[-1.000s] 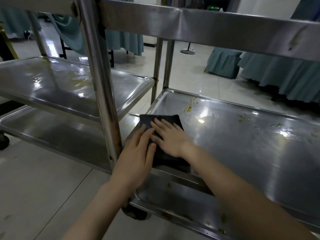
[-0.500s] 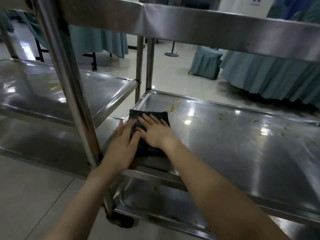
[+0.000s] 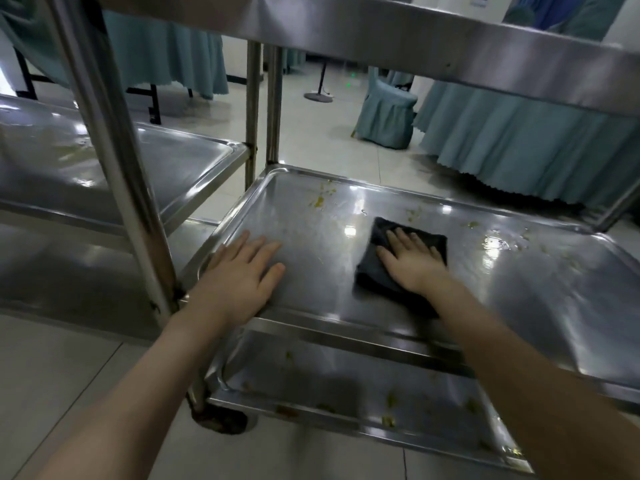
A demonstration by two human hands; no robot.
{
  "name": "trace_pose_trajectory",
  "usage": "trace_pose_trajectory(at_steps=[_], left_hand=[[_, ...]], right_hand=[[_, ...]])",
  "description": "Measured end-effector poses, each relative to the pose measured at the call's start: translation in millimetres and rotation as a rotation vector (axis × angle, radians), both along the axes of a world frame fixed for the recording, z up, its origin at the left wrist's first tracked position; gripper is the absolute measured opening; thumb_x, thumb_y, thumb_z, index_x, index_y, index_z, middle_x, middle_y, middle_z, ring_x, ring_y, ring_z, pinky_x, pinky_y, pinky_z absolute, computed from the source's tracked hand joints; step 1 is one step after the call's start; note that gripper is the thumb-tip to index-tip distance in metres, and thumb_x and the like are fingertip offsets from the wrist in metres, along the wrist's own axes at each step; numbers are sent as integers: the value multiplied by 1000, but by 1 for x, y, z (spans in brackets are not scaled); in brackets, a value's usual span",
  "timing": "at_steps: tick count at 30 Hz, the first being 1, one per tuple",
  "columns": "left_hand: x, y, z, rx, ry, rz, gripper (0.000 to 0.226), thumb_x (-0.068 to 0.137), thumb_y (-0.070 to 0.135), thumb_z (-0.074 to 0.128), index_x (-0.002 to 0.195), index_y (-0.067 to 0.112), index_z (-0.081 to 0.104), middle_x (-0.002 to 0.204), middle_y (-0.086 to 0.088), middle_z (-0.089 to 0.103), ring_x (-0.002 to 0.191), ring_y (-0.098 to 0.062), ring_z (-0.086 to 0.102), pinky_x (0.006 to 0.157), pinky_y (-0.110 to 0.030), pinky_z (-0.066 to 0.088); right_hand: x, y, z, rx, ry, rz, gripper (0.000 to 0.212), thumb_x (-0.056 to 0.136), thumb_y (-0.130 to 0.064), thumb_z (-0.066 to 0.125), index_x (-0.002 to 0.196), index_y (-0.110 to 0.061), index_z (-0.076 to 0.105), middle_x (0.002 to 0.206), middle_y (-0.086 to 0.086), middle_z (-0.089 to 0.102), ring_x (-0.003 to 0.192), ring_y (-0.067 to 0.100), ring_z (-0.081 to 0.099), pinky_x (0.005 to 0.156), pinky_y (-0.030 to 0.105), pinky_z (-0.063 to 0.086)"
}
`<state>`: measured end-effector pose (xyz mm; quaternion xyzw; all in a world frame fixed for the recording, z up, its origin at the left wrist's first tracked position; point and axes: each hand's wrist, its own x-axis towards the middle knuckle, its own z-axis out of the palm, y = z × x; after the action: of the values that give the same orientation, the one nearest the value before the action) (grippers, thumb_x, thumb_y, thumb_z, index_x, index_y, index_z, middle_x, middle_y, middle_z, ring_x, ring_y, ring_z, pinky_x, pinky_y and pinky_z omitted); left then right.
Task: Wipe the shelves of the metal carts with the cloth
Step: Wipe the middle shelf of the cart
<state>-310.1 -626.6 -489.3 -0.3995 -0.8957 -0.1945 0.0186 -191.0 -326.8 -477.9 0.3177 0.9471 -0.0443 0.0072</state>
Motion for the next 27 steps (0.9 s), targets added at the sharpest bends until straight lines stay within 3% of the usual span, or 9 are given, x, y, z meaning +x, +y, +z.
trace_pose_trajectory(at_steps=[4,7,11,16,18,21,24,27], left_hand=[[-1,-3,1,48,6,15,59,97,55,11,152,35,19,161,6,19,150,-13,1,122,-40,5],[-5,-5,0,50,-27,25,59,97,53,19,153,33,20,161,5,20,150,-13,0,122,-39,5],[-5,-9,-1,23,-15,-10,64,96,62,15,153,32,21,160,4,24,150,-13,1,122,-43,12],[11,-7,6,-14,95,0,70,89,58,25,149,23,34,153,-5,37,149,-23,14,119,-49,20],[25,7,15,-18,223,-59,63,97,57,33,143,17,45,147,-9,46,145,-31,25,116,-53,24],[59,43,29,-4,152,-190,65,91,56,30,144,19,44,148,-4,44,145,-27,25,117,-48,24],[95,91,28,-42,107,-334,61,95,49,22,150,26,31,157,1,32,148,-19,16,121,-38,13],[122,127,25,10,26,-400,49,104,37,30,151,25,28,159,0,27,149,-18,15,121,-34,11]], right_hand=[[-88,-108,-3,-8,18,338,67,97,-64,17,156,-33,11,164,-10,2,151,16,2,118,48,2],[-82,-114,-3,-49,24,412,68,95,-67,15,155,-34,11,164,-11,3,150,14,3,118,44,1],[-1,-26,-4,-32,29,190,68,95,-68,15,155,-37,9,163,-15,1,150,9,1,119,40,2],[178,104,5,-2,-17,-239,67,98,-63,16,156,-31,5,164,-10,-2,150,12,1,121,43,5],[232,130,8,-30,-22,-372,68,97,-63,15,156,-30,6,164,-8,-2,151,14,1,121,46,5],[246,126,10,-53,-22,-438,70,97,-63,13,157,-28,6,165,-6,-2,151,18,1,121,50,4],[206,77,8,-32,9,-286,75,94,-70,11,157,-29,5,164,-8,-3,151,18,-1,119,48,1],[144,11,2,-35,18,-4,76,92,-73,13,156,-33,3,163,-12,-6,150,15,-6,118,46,-4]])
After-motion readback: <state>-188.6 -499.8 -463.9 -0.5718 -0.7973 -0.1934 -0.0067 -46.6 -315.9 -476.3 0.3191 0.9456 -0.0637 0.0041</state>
